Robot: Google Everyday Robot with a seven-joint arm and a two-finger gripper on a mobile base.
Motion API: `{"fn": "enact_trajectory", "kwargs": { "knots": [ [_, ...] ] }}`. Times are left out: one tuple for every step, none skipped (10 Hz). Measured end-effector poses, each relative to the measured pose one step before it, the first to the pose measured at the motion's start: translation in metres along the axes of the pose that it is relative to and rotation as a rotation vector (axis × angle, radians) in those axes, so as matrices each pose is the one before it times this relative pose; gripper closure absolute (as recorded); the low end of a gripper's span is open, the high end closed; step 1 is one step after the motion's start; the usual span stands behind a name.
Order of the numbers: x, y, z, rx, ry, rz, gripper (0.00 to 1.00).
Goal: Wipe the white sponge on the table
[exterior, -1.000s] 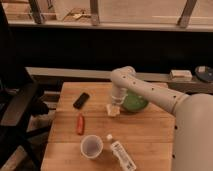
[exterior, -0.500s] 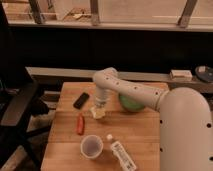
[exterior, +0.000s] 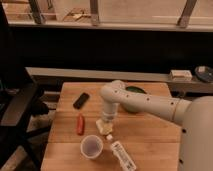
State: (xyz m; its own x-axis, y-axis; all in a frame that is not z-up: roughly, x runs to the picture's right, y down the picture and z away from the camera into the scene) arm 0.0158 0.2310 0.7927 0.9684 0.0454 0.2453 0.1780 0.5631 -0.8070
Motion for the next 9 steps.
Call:
{"fn": "enact_trajectory", "kwargs": {
  "knots": [
    [0.02121,0.00546,-0.00486,0.00207,0.00874,0.04733,1.0],
    [0.01982,-0.00368,-0.00904,0.01616,0.00853,0.04129,1.0],
    [0.01727,-0.01282,-0.01306,0.02712,0.01035,0.03325,1.0],
    [0.00716,-0.0138,-0.00931,0.01917,0.00392,0.01388,1.0],
    [0.00069,-0.02235,-0.00774,0.01932,0.00059,0.00442,1.0],
    [-0.00758,-0.01636,-0.00096,0.00673,-0.00403,-0.00784,1.0],
    [-0.00812,-0.01104,0.00102,0.00312,-0.00478,-0.00947,1.0],
    [-0.01546,-0.01376,0.00358,0.00053,-0.00984,-0.01909,1.0],
    [-0.0201,-0.01122,0.00626,-0.00548,-0.01285,-0.02947,1.0]
  ]
}}
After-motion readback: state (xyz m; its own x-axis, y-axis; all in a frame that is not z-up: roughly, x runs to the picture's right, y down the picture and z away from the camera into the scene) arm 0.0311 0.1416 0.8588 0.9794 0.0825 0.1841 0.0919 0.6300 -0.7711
